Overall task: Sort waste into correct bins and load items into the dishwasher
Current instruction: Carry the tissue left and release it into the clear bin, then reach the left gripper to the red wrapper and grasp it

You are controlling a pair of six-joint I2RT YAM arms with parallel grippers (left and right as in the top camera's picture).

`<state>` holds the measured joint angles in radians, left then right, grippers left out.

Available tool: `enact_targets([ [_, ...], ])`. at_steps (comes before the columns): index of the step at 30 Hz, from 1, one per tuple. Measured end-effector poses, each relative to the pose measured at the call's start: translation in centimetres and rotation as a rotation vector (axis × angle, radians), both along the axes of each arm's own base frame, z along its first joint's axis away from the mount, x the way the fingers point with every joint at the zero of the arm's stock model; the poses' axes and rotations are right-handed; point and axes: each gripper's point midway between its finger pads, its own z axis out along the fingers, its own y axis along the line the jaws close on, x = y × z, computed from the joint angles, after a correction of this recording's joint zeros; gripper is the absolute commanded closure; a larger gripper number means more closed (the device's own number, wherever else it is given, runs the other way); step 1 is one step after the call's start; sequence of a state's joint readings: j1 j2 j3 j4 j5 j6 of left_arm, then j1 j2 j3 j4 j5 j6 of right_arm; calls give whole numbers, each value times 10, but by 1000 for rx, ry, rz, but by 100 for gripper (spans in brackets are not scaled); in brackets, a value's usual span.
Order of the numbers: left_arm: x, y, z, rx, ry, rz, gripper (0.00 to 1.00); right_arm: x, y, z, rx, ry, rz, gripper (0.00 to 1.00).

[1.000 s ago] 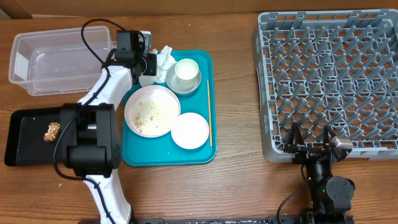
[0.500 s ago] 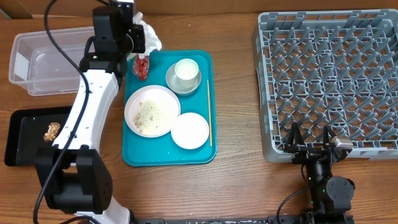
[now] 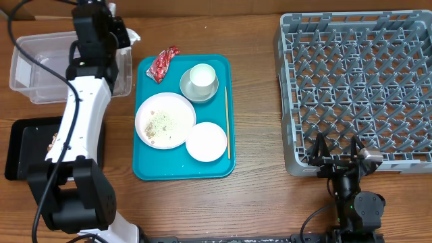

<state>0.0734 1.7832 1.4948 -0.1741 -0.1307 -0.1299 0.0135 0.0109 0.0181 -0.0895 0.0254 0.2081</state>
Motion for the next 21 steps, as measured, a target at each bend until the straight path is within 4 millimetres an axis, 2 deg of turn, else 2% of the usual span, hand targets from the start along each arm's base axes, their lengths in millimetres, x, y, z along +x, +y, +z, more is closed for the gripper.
enact_targets([
  [5, -9, 51, 2, 11, -7, 132, 96, 0, 0, 0, 0, 0, 0, 0],
  [6, -11, 62, 2, 11, -7, 159, 82, 0, 0, 0, 0, 0, 0, 0],
  [7, -15, 76, 2, 7, -7, 192, 20, 0, 0, 0, 0, 1, 0, 0],
  [8, -20, 91, 1, -2, -6, 228, 0, 0, 0, 0, 0, 1, 0, 0],
  [12, -35, 131, -9, -42, 14, 333, 0, 0, 0, 0, 0, 1, 0, 0],
  [14, -37, 137, -18, -74, 26, 341, 0, 0, 0, 0, 0, 0, 0, 0],
  [17, -30, 126, -29, -135, 42, 273, 0, 0, 0, 0, 1, 1, 0, 0],
  [21, -17, 86, -30, -249, 33, 78, 0, 0, 0, 0, 0, 1, 0, 0],
])
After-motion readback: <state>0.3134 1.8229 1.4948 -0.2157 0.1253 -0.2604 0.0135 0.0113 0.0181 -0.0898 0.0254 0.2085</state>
